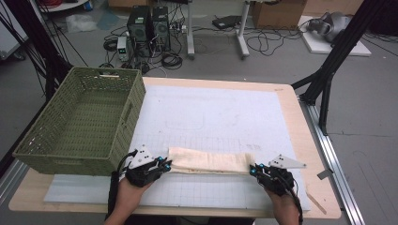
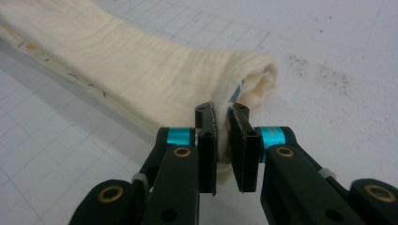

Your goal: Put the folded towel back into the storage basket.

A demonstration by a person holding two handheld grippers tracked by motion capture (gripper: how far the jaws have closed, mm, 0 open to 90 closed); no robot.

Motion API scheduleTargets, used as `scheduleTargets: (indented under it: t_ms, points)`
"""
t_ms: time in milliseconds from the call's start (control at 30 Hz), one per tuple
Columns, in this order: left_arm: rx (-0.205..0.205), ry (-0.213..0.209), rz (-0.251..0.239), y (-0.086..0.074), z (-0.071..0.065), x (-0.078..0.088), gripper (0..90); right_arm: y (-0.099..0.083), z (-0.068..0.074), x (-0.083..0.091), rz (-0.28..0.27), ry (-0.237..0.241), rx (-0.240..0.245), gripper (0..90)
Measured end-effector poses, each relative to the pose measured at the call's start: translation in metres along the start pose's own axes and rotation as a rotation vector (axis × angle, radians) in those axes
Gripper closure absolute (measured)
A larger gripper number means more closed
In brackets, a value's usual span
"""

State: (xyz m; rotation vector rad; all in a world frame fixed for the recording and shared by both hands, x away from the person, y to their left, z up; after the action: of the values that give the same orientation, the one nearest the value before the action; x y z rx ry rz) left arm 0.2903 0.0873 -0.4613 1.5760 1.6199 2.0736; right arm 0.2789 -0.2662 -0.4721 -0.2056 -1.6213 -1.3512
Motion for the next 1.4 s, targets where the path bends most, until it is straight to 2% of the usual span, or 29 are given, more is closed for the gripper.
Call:
scheduleTargets:
  t_ms: [67,133,200,300,400,433,533,900,967,1167,1400]
  points:
    - [-0.004,-0.003,-0.019,0.001,0.000,0.003,82.0,0.001,0.000,0.002,-0.012,0.002,0.010,82.2]
    - [-0.009,-0.008,-0.038,0.003,0.000,0.006,82.0,0.004,0.000,0.008,-0.054,0.010,0.012,82.1]
    - [-0.018,-0.012,-0.061,0.005,-0.001,0.009,82.0,0.005,0.000,0.011,-0.065,0.011,0.011,82.1]
    - [-0.028,-0.019,-0.092,0.008,-0.002,0.014,82.0,0.009,-0.001,0.019,-0.113,0.018,0.025,82.1]
    - [-0.026,-0.036,-0.127,0.010,-0.002,0.018,81.9,0.011,-0.001,0.022,-0.134,0.023,0.030,82.1]
    - [-0.026,-0.041,-0.140,0.011,-0.002,0.019,81.9,0.013,-0.001,0.026,-0.162,0.026,0.033,82.1]
    - [-0.029,-0.047,-0.165,0.013,-0.002,0.024,81.9,0.017,0.000,0.032,-0.194,0.023,0.037,82.1]
    - [-0.035,-0.044,-0.187,0.020,-0.005,0.036,82.0,0.030,-0.001,0.039,-0.226,0.021,0.046,82.1]
    - [-0.031,-0.037,-0.193,0.022,-0.005,0.041,82.0,0.038,-0.001,0.039,-0.226,0.015,0.062,82.1]
    - [-0.019,-0.026,-0.214,0.026,-0.003,0.053,82.0,0.052,0.000,0.038,-0.239,0.021,0.066,82.1]
    - [-0.005,-0.005,-0.229,0.027,0.001,0.068,82.0,0.080,0.001,0.033,-0.253,0.023,0.094,82.1]
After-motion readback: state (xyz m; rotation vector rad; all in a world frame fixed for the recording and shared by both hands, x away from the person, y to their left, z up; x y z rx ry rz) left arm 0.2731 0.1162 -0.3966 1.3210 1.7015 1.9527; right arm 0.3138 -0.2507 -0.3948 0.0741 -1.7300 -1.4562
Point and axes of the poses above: each handheld gripper's, and its own axes: x roughly backward along the jaws, y roughly out of its top, z roughly to its left, the point moved 6 cm from there along -x, roughly forward along the jaws, and after that the axes turned 14 degrees about z, right-handed, at the moved point
